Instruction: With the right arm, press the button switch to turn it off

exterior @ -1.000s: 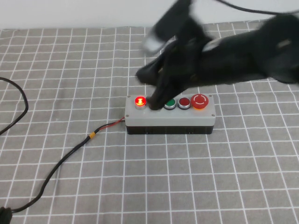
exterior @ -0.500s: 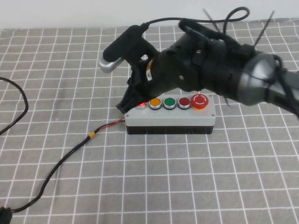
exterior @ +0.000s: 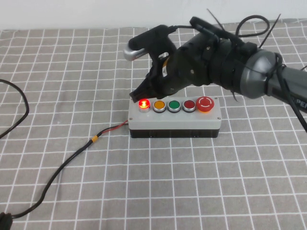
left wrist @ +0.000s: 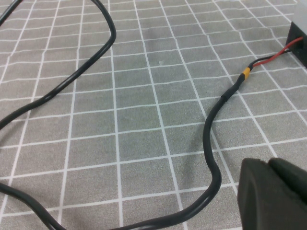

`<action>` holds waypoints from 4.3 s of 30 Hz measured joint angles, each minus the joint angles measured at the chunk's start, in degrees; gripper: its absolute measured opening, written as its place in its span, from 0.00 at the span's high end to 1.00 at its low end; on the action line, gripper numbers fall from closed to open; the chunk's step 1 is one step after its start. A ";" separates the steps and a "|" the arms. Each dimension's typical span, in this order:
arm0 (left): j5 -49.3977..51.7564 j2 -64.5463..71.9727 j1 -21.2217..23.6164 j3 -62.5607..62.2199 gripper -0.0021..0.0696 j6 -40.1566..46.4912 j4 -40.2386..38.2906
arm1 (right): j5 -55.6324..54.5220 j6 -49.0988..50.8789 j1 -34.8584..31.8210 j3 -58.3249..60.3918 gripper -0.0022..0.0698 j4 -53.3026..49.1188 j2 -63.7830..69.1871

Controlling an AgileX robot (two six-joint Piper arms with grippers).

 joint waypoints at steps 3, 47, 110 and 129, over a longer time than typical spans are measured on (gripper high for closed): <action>0.00 0.00 0.00 0.00 0.98 0.00 0.00 | 0.00 -0.53 -0.29 0.00 0.99 1.27 0.00; 0.00 0.00 0.00 0.00 0.98 0.00 0.00 | 1.34 -9.36 -0.29 -1.66 0.99 8.04 2.23; 0.00 0.00 0.00 0.00 0.98 0.00 0.00 | 7.87 14.00 -0.29 59.42 0.99 -14.48 -95.96; 0.00 0.00 0.00 0.00 0.98 0.00 0.00 | 4.56 10.62 -16.37 61.79 0.99 -13.61 -99.76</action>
